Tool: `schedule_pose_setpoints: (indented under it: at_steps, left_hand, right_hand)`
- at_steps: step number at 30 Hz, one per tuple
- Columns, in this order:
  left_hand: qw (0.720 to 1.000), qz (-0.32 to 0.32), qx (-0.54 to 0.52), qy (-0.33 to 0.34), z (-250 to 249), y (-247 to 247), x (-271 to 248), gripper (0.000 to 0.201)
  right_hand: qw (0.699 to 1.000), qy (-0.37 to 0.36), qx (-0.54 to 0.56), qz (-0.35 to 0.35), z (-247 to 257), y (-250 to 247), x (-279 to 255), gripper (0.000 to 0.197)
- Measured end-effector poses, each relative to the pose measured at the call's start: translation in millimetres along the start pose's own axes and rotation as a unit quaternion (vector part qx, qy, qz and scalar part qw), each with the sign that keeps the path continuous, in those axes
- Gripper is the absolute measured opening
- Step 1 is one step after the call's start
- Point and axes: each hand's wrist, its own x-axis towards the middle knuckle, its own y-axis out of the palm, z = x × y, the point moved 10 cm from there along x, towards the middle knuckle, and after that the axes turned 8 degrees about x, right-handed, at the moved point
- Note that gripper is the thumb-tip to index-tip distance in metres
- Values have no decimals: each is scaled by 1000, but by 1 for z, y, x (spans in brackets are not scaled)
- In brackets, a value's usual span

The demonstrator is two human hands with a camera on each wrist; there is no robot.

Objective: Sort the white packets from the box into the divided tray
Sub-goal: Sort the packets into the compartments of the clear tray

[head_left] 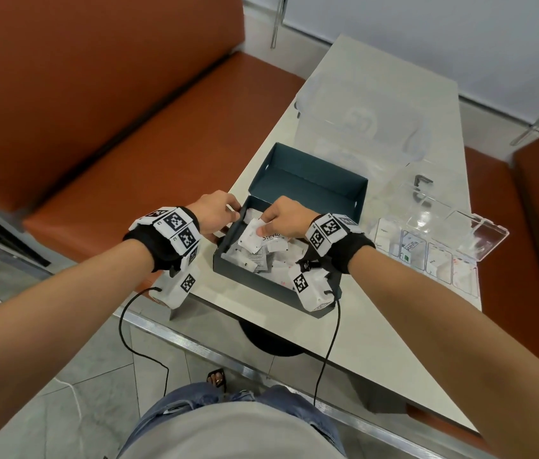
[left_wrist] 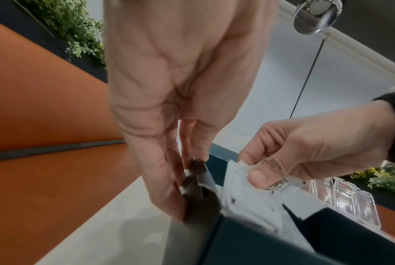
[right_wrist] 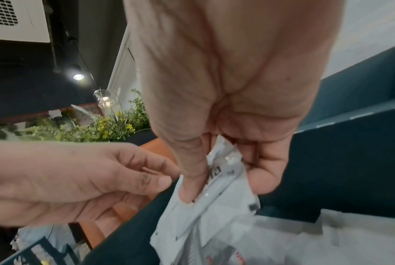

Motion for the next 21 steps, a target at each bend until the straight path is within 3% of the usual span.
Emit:
schedule_pose_setpoints:
  at_steps: [3, 8, 11, 13, 15, 17, 21]
  left_hand:
    - [1000, -4, 12, 5, -1, 0, 0, 29]
    - [998, 2, 67, -2, -6, -4, -1, 32]
    - [985, -84, 141, 45, -34, -29, -3, 34]
    - [982, -123, 98, 105, -65, -41, -9, 32]
    - [985, -72, -47, 149, -95, -39, -16, 34]
    - [965, 14, -202, 166, -126, -25, -23, 39]
    - [913, 179, -325, 169, -182, 20, -31, 57]
  right_hand:
    - [1000, -2, 24, -13, -4, -16, -8, 21]
    - [991, -10, 111, -72, -12, -63, -36, 31]
    - [977, -23, 183, -107, -17, -94, -58, 28]
    - [965, -36, 226, -126, -20, -115, -73, 21]
    - [952, -56, 267, -138, -20, -132, -87, 20]
    - [933, -78, 321, -143, -20, -146, -101, 17]
    - [913, -98, 371, -135, -24, -159, -119, 9]
